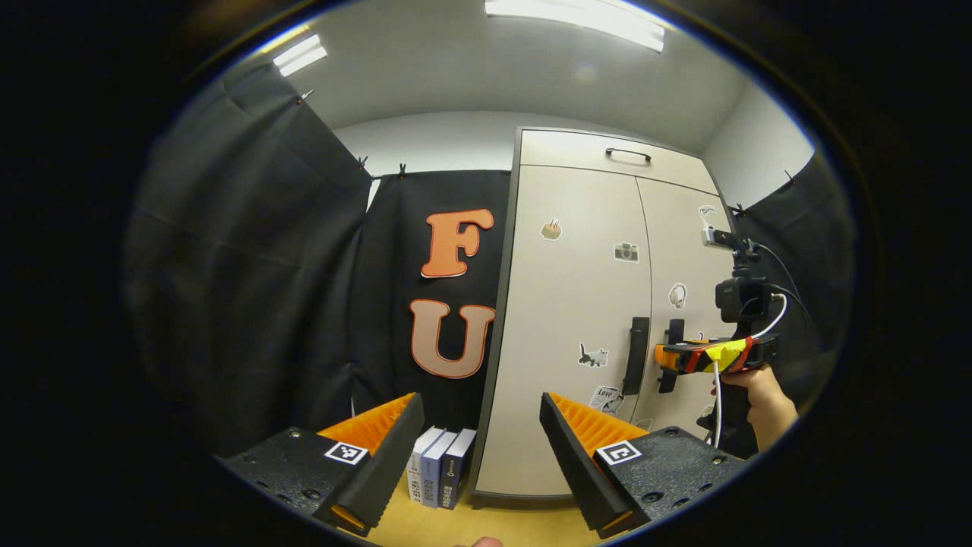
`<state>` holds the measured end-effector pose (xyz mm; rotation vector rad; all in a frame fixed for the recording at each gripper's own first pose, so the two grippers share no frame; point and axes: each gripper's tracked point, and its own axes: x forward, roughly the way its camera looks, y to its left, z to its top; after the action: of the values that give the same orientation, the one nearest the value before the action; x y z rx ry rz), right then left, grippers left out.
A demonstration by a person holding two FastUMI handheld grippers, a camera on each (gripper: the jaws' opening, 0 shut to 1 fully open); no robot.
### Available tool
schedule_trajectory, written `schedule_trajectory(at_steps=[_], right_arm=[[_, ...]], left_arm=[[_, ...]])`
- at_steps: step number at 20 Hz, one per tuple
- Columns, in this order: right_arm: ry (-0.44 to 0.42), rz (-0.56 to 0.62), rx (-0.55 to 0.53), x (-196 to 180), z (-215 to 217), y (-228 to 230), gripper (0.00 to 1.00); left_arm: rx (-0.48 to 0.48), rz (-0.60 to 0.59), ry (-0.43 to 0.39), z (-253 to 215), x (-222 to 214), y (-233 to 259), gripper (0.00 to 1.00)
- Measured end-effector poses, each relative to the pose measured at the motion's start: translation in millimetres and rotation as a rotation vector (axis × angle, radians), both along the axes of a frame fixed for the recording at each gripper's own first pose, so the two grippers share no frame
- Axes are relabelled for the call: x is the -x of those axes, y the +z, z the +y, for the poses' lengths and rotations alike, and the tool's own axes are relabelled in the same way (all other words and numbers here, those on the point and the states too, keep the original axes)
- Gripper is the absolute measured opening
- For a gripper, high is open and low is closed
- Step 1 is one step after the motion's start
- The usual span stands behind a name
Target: Open the right door of the double-door shoe cabinet with the right hand, and open the left door with the left hand.
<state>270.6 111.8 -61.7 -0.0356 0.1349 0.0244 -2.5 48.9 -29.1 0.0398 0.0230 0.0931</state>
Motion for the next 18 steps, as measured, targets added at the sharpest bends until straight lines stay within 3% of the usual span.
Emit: schedule_trajectory(at_steps=[1,2,3,5,13,18], right_arm=[[-0.001,-0.005,0.001,2.7,0.4,1.4,0.53],[-0.003,0.000,-0.020,5.3,0.9,3.1,0.37],[0.011,0.006,-0.043,2.3,1.1,0.0,0.37],[0.017,0.016,-0.054,-0.6,0.8,-1.3,0.25],[0.088,0.056,-0.062,16.9,0.6,0.0,0.25],[0.173,0.083,-0.103,60.5,-12.0,4.3,0.25]], left_arm=[[-0.002,-0.001,-0.001,0.0,0.1,-0.6,0.94],[-0.003,-0.001,0.000,0.0,0.4,-0.8,0.94],[-0.001,-0.002,0.000,-0.3,0.6,-0.5,0.94],[0.003,-0.001,0.001,0.4,2.4,-0.6,0.94],[0.003,-0.001,0.024,1.9,6.6,3.0,0.94],[0.027,-0.025,0.056,-12.3,13.4,19.1,0.94]])
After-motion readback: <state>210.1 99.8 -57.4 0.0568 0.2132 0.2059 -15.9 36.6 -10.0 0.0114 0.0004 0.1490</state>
